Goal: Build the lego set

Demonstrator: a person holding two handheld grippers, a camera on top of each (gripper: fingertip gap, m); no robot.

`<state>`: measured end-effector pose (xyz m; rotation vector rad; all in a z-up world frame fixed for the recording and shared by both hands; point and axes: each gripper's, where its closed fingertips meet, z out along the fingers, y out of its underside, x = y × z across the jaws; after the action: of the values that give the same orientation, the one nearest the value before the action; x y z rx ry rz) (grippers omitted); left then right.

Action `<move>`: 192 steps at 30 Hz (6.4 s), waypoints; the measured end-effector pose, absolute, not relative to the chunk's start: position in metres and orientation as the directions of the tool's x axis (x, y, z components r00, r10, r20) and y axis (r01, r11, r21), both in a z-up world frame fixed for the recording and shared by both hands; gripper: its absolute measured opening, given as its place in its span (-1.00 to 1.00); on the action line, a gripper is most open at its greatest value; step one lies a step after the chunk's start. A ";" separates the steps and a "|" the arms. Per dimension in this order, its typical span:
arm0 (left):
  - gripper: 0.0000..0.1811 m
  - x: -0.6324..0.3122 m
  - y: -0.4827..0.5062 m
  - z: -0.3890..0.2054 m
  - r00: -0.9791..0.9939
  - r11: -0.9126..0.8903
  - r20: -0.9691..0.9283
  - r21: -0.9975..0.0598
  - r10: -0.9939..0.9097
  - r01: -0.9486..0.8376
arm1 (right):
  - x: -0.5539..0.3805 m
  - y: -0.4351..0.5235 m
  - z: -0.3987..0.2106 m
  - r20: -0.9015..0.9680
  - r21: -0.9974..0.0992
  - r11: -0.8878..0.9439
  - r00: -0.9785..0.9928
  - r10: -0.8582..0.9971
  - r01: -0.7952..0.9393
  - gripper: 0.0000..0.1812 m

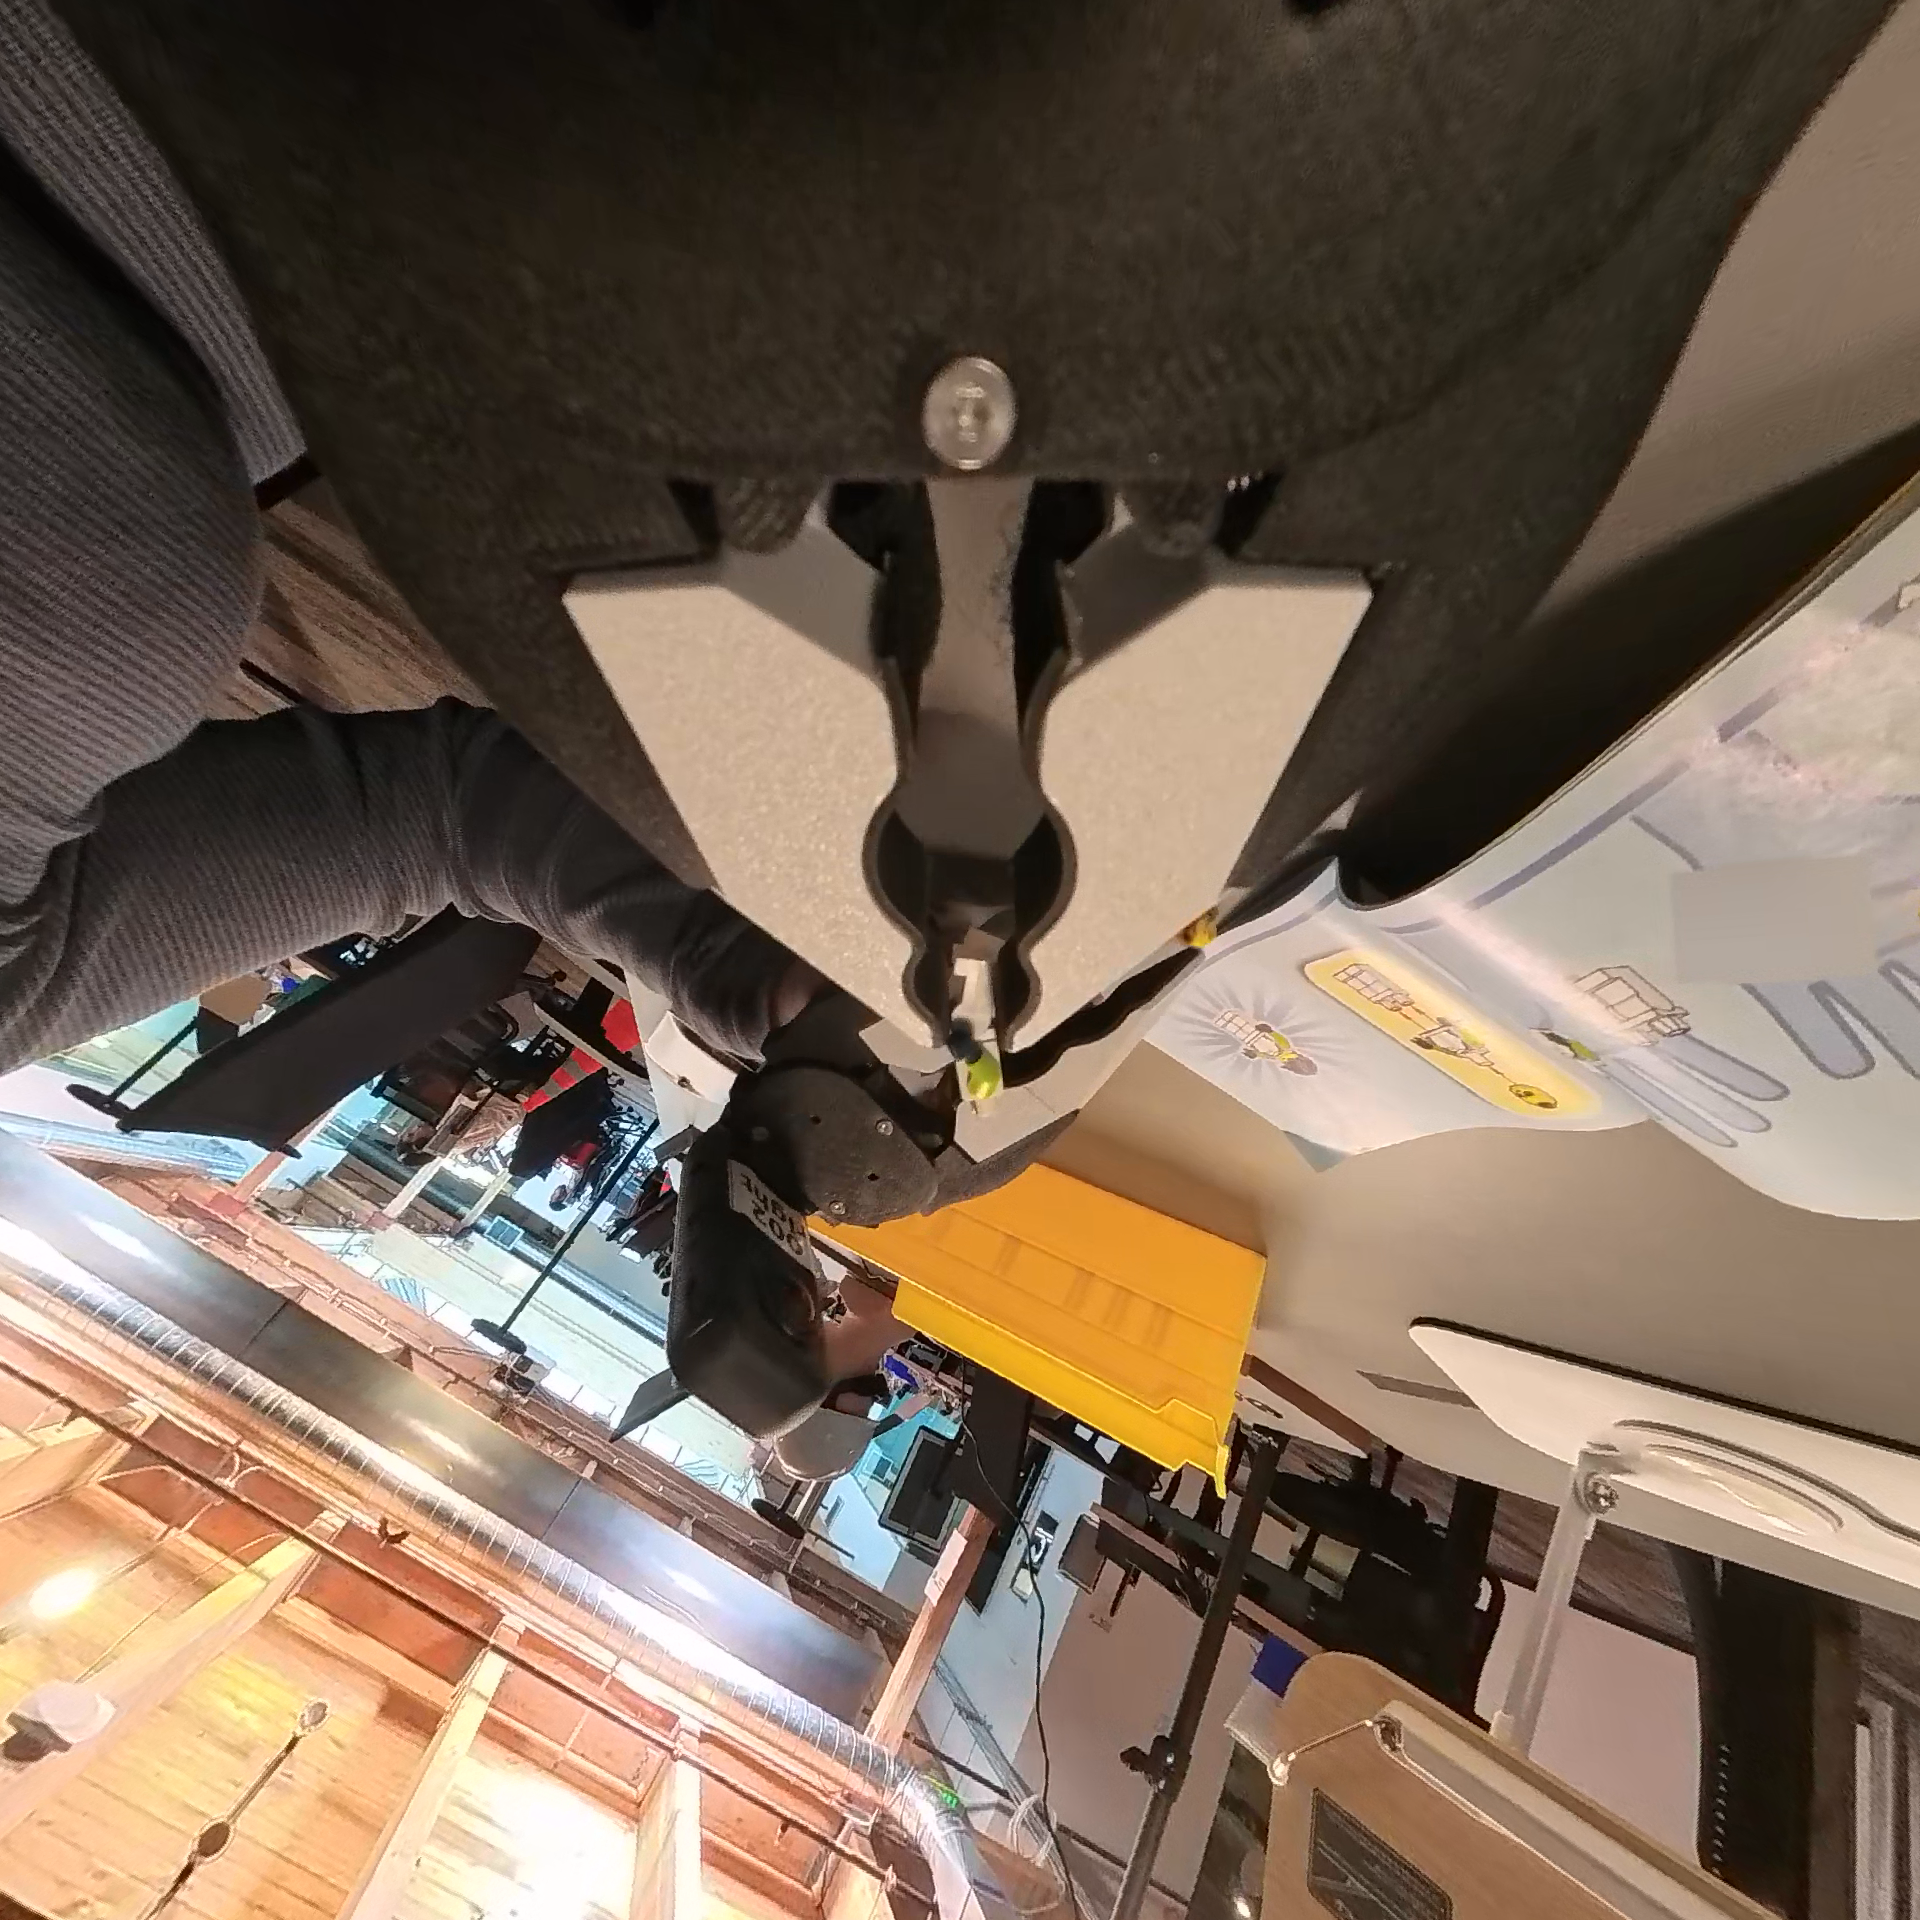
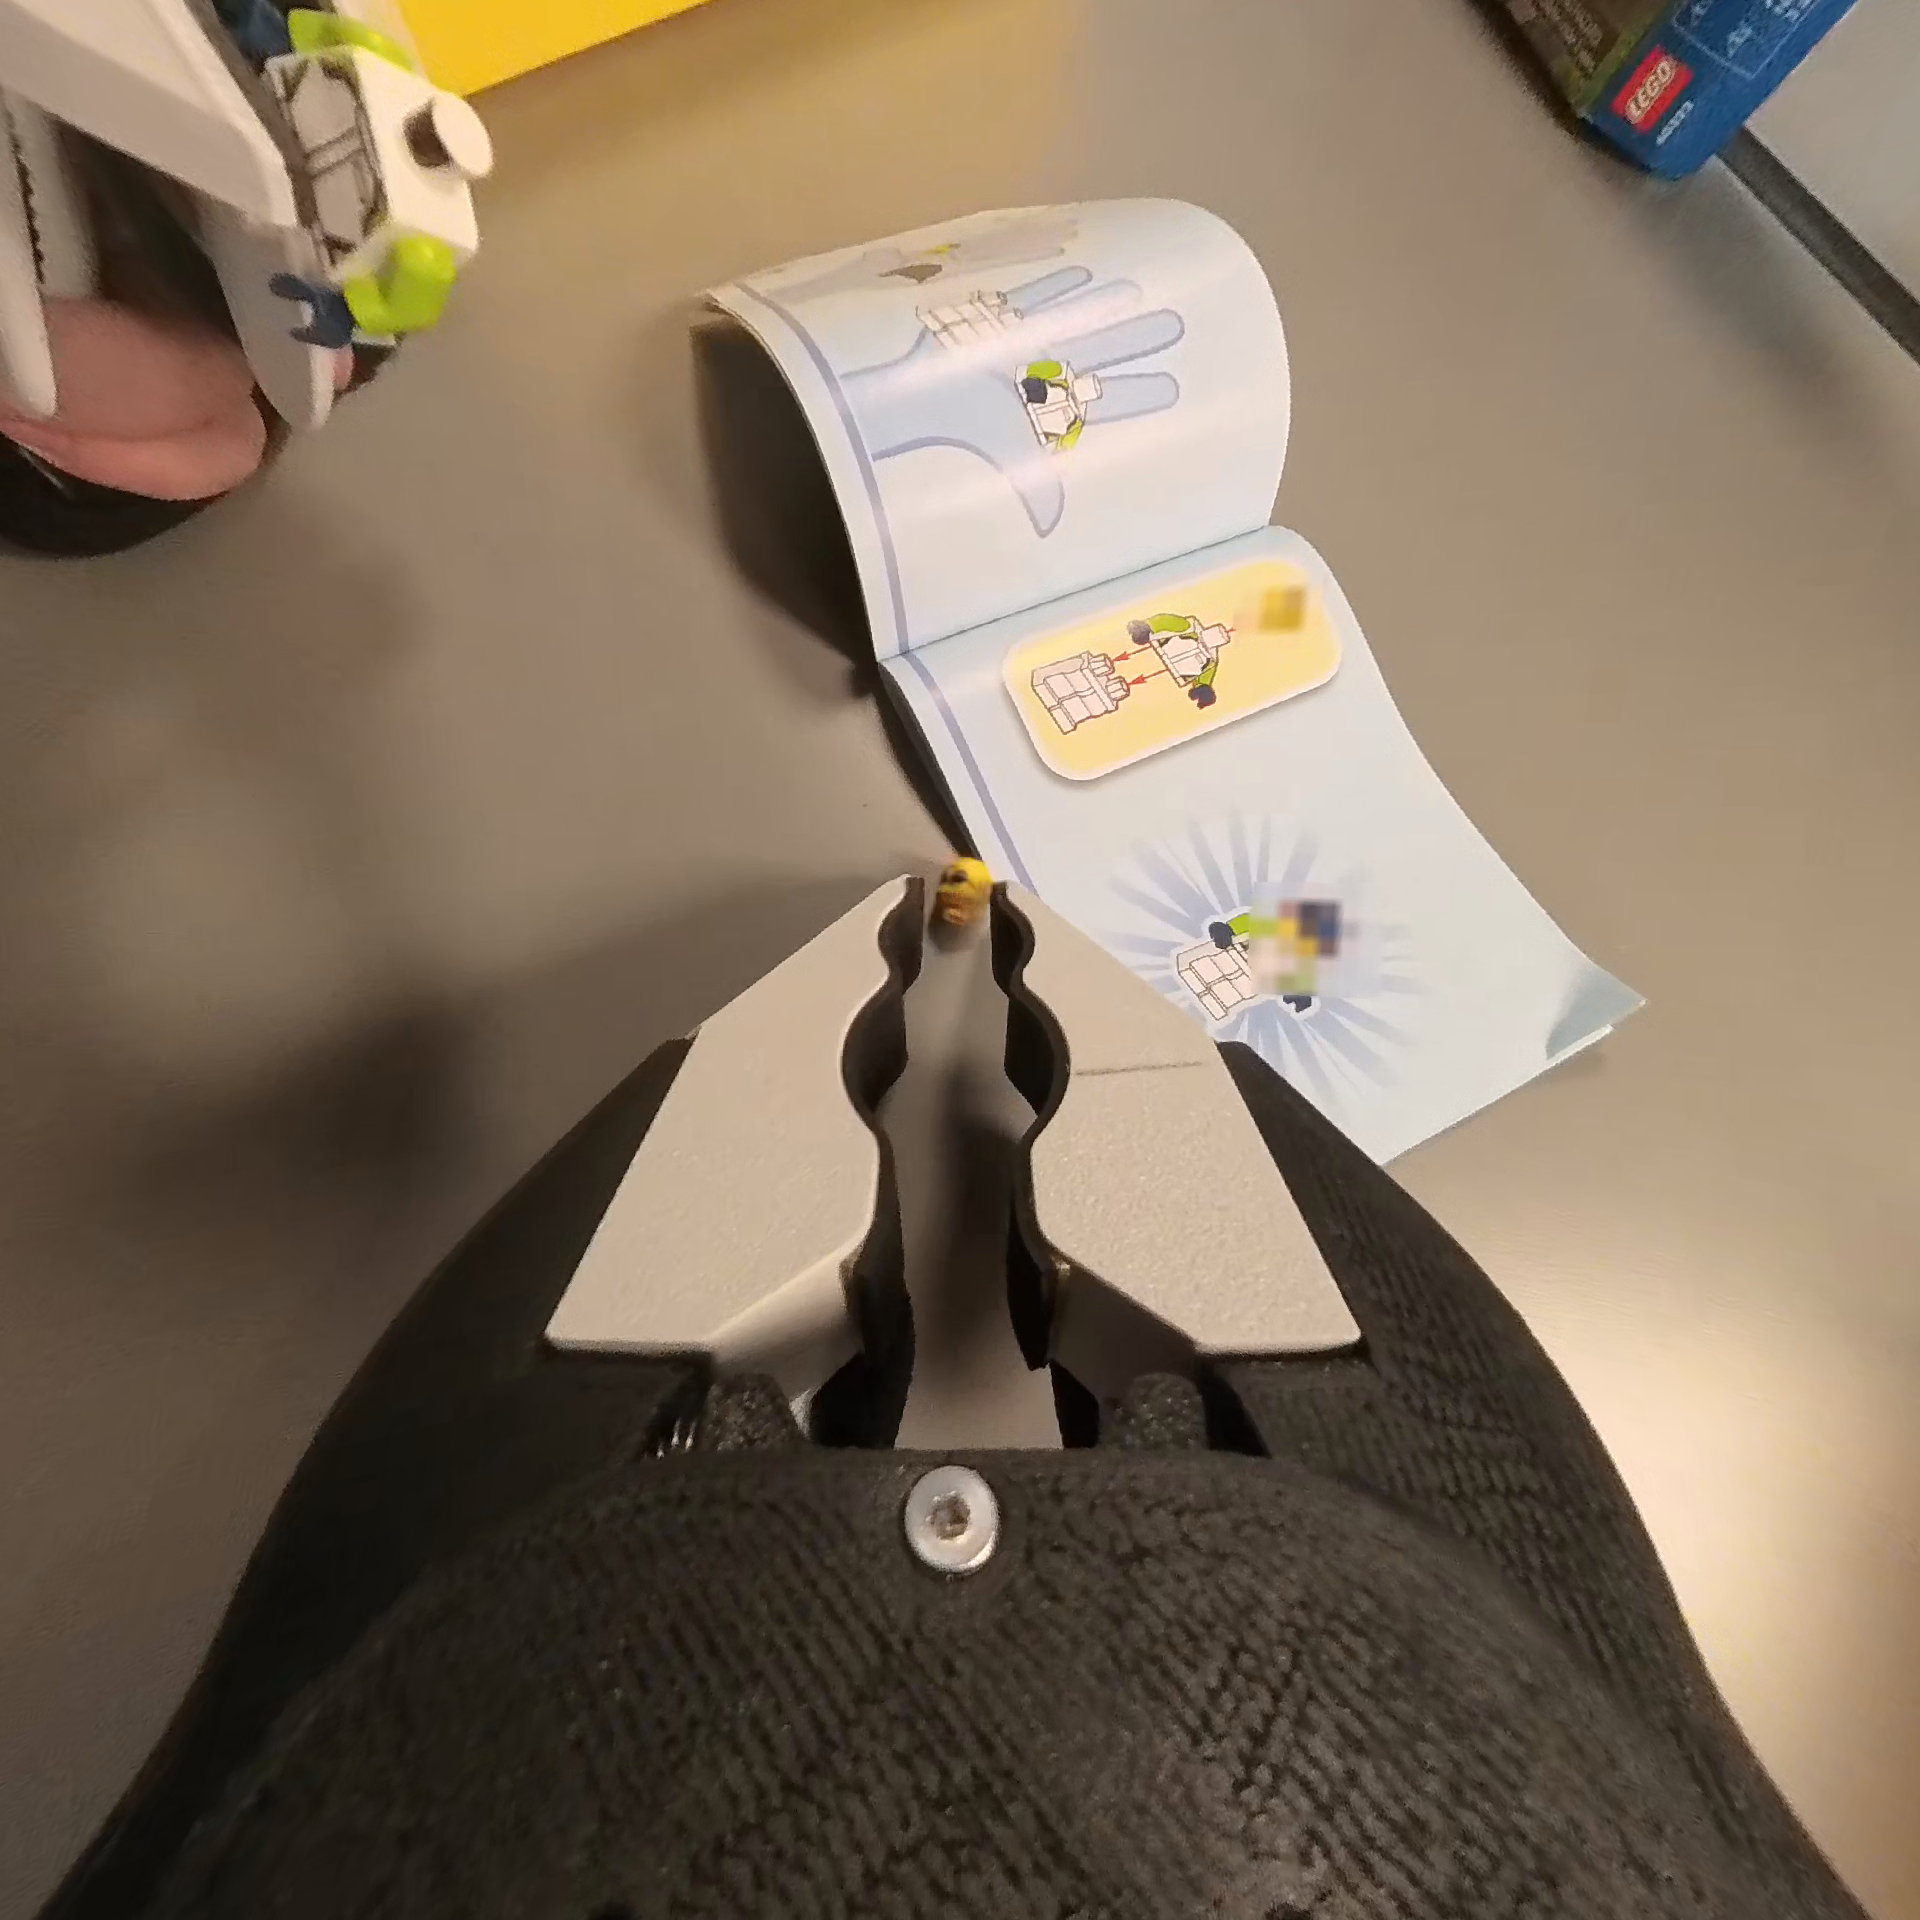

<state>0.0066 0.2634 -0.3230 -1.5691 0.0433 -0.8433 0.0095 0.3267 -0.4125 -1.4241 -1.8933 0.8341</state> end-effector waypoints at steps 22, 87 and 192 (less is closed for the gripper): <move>-0.93 -0.002 0.264 -0.352 0.856 -0.327 0.261 -0.938 -0.447 0.115 | 0.009 0.296 -0.355 0.599 -0.751 0.648 -0.283 0.749 0.124 -0.92; -0.94 0.009 0.236 -0.396 0.720 -0.553 0.279 -0.815 -0.635 -0.173 | 0.008 0.249 -0.396 0.903 -0.336 0.936 -0.316 0.289 -0.104 -0.93; 0.19 -0.193 -0.372 -0.381 -0.043 -0.140 -0.137 -0.989 0.990 -0.049 | -0.101 0.013 -0.285 0.349 -0.876 0.294 -0.080 0.934 -0.381 0.35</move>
<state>-0.1932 -0.3716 -0.3812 -1.2527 -1.1308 1.3646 -0.1013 0.0125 -0.2849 -0.6219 -1.1729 1.2150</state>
